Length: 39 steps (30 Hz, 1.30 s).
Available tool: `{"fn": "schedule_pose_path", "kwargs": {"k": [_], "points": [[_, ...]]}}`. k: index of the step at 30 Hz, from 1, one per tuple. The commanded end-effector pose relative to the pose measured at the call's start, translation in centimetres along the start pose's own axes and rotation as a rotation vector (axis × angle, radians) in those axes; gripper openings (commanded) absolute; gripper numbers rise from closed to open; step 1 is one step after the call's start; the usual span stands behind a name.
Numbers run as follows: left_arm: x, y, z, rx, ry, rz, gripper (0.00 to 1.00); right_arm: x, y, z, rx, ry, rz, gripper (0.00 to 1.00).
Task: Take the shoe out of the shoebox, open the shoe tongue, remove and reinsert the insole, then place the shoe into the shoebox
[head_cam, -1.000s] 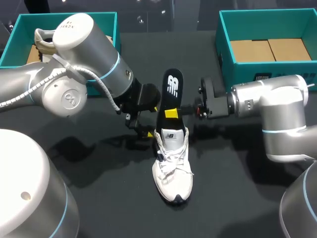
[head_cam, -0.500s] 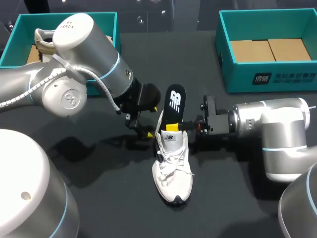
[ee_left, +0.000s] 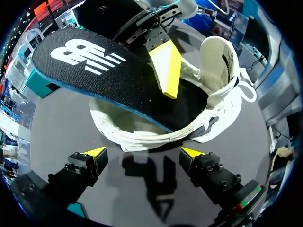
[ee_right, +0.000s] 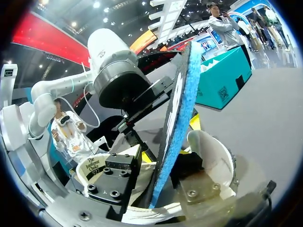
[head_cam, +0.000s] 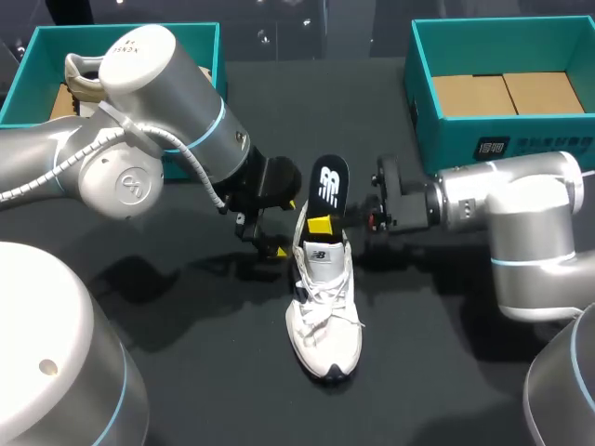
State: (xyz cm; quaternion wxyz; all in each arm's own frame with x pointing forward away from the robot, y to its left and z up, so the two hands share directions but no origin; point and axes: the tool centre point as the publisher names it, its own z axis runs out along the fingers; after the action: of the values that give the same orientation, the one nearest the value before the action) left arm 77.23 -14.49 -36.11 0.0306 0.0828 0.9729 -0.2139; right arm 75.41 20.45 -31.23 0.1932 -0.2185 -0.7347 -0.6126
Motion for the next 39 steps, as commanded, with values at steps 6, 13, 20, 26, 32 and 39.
{"fn": "schedule_pose_path", "kwargs": {"k": [6, 13, 20, 26, 32, 39], "points": [[0.0, 0.1, 0.0, 0.002, 0.0, 0.001, 1.0, -0.9, 1.4, -0.5, 0.036, -0.005, 0.006, 0.15], [0.0, 0.1, 0.0, 0.002, 0.0, 0.001, 1.0, -1.6, 1.3, 0.5, 0.081, 0.016, 0.034, 0.0], [0.0, 0.1, 0.0, 0.002, 0.0, 0.001, 1.0, -1.2, -1.5, 1.1, 0.095, 0.035, 0.12, 0.0], [0.0, 0.1, 0.0, 0.002, 0.0, 0.001, 1.0, -0.6, -3.4, 1.1, 0.098, 0.02, 0.187, 0.0], [0.0, 0.1, 0.0, 0.002, 0.0, 0.001, 1.0, 0.1, -2.7, 0.8, 0.082, 0.005, 0.159, 0.2], [0.0, 0.1, 0.0, 0.002, 0.0, 0.001, 1.0, 0.4, -0.8, 0.5, 0.111, -0.013, 0.104, 0.29]]}}
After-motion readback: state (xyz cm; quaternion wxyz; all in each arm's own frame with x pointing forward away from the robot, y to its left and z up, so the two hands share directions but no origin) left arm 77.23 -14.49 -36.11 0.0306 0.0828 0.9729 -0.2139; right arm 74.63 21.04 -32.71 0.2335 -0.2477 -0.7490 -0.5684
